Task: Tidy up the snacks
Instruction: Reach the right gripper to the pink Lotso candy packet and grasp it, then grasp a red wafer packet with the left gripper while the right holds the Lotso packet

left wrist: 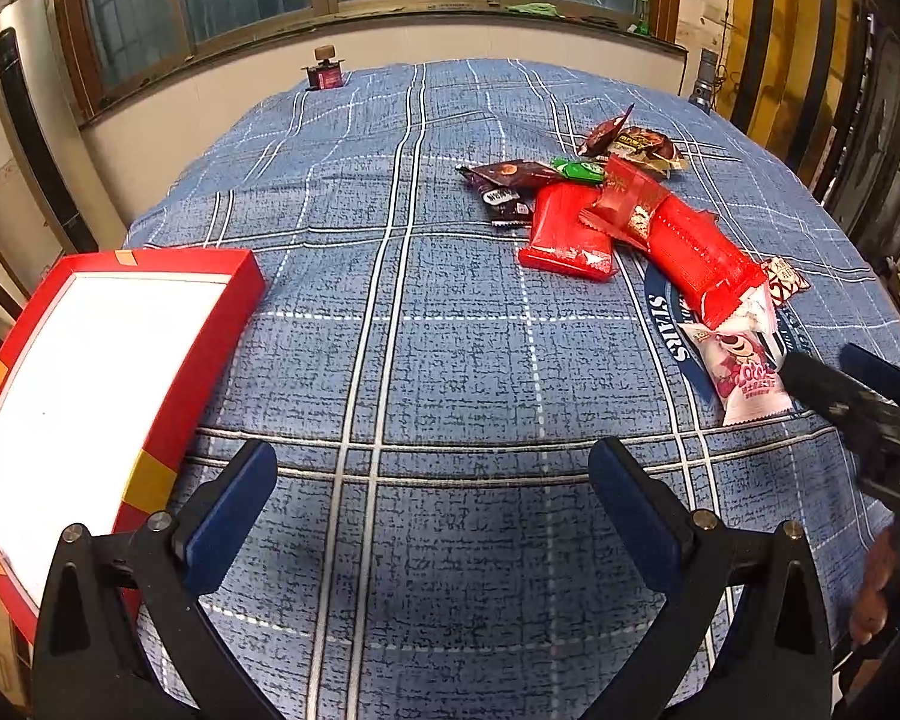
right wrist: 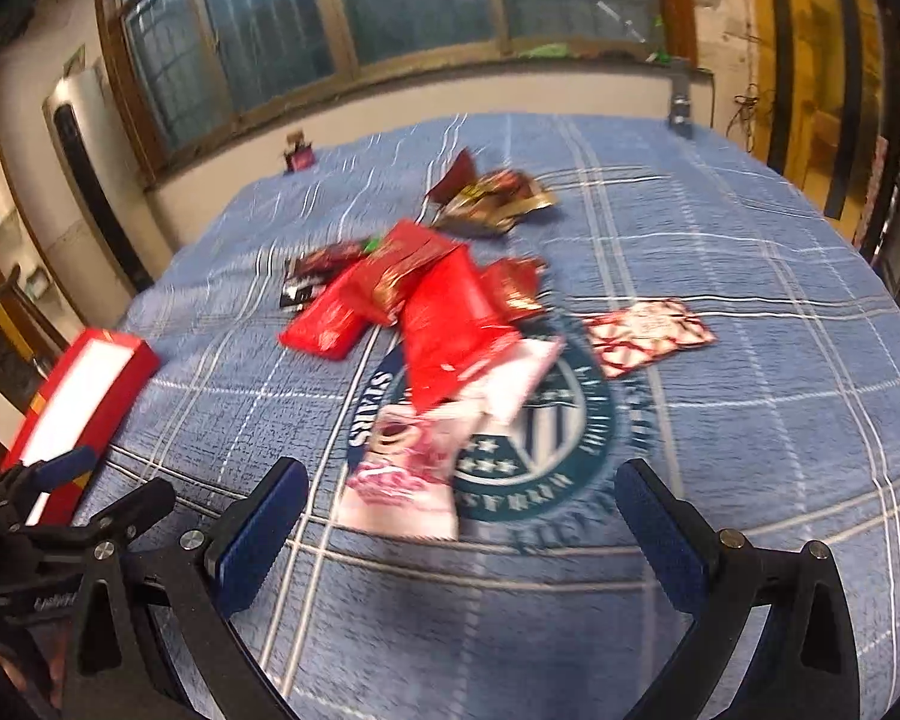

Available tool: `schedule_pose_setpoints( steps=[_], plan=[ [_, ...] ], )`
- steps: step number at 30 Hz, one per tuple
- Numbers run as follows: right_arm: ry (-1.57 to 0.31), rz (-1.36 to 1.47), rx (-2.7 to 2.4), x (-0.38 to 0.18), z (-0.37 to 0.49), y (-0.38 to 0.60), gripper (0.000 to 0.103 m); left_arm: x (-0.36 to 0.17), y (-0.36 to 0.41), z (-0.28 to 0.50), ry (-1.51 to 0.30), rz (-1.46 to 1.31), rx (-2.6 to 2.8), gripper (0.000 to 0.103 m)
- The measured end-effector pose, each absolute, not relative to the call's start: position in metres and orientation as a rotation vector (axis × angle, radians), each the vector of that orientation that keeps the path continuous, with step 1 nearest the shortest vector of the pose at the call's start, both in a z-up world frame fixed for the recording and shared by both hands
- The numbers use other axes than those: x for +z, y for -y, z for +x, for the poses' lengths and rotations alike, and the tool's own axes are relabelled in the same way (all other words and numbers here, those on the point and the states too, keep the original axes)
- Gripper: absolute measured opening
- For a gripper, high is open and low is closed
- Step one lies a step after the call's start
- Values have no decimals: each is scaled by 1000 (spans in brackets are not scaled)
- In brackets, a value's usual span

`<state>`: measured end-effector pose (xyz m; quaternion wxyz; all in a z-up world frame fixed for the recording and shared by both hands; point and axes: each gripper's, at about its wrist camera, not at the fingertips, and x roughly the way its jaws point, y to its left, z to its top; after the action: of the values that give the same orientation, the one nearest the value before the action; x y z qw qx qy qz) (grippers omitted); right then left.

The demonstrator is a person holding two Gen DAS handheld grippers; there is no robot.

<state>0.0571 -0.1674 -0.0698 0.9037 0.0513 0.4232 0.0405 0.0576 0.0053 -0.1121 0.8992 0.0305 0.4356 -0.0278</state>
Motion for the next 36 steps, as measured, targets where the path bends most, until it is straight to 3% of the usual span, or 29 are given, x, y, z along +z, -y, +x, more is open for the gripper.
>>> schedule_pose_setpoints(
  steps=[8, 12, 14, 16, 25, 36],
  plan=[
    [-992, 36, 53, -91, 89, 134, 101, -107, -21, 60, -895, 57, -41, 103],
    [-1016, 1, 14, -102, 91, 140, 75, -104, -25, 64, -894, 54, -35, 103],
    [-1020, -24, 24, -101, 90, 143, 69, -101, -23, 69, -895, 60, -42, 103],
    [-1019, -17, 25, -96, 87, 153, 47, -98, -18, 76, -897, 68, -57, 103],
    [-1028, 90, -39, -91, 62, 235, 47, -103, 41, 146, -951, 177, -189, 103],
    [-1021, 106, -27, -88, 46, 249, 50, -142, 72, 216, -1110, 170, -268, 103]
  ],
)
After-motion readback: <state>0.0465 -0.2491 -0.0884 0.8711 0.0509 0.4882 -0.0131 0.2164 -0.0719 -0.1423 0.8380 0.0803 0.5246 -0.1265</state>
